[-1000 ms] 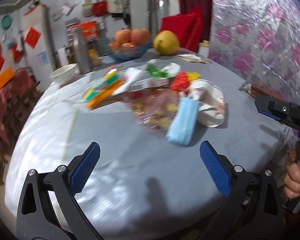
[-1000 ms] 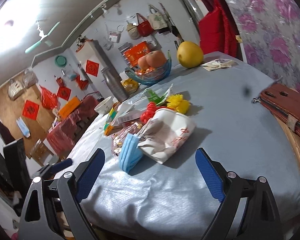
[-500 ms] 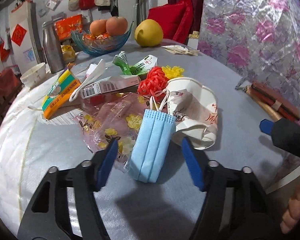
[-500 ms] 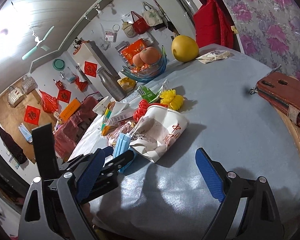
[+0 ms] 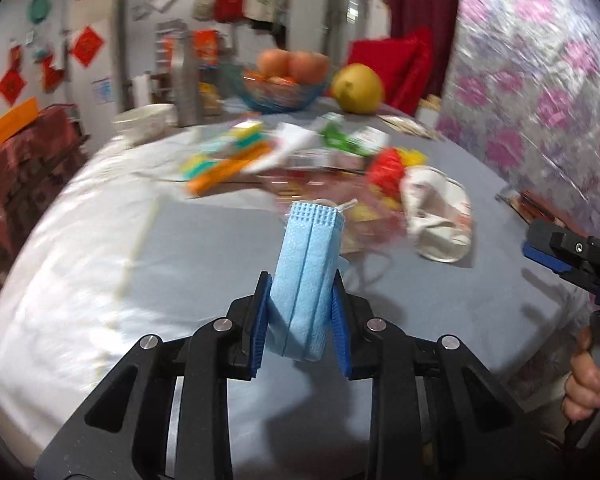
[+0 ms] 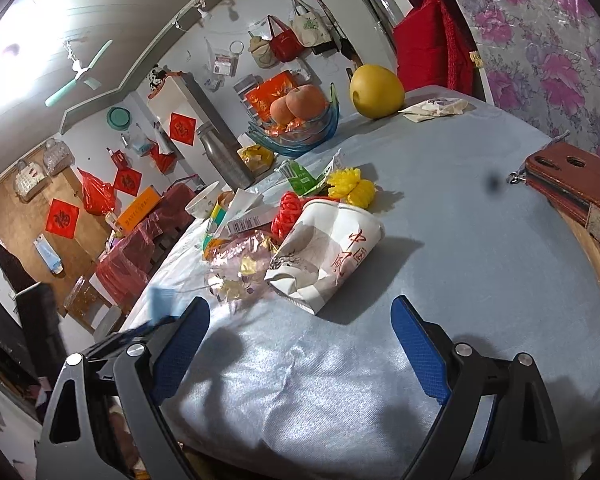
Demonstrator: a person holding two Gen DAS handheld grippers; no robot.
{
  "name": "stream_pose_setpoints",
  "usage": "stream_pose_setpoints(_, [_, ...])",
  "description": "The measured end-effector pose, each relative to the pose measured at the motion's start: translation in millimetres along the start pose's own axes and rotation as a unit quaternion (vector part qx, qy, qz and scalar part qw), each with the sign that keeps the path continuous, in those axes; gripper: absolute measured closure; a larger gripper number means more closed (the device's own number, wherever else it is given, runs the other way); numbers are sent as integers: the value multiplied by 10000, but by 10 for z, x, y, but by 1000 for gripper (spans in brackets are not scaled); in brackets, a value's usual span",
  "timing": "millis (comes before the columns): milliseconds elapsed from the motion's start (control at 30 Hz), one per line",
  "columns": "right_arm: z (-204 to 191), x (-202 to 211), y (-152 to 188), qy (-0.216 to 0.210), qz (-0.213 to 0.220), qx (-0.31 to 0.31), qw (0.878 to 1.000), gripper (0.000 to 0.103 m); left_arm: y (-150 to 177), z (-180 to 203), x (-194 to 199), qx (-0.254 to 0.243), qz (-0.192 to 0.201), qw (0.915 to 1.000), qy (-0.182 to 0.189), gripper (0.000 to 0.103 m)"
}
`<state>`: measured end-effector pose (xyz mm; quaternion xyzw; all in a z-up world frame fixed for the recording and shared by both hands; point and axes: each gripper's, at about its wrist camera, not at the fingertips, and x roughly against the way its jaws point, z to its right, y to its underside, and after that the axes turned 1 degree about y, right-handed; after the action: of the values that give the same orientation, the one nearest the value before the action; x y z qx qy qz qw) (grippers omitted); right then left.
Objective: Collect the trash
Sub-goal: 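Grasp the blue face mask with the left tool while the right tool grasps the white paper cup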
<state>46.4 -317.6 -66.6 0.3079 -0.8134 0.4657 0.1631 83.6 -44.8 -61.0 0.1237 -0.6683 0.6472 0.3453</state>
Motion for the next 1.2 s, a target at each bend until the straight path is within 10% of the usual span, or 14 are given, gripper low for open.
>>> stream_pose_setpoints(400, [-64, -124, 6, 141, -77, 164, 9997, 13, 128, -909, 113, 1026, -8, 9936, -473, 73])
stream_pose_setpoints(1200, [-167, -1063, -337, 994, -725, -240, 9921, 12, 234, -1015, -110, 1059, -84, 9905, -869, 39])
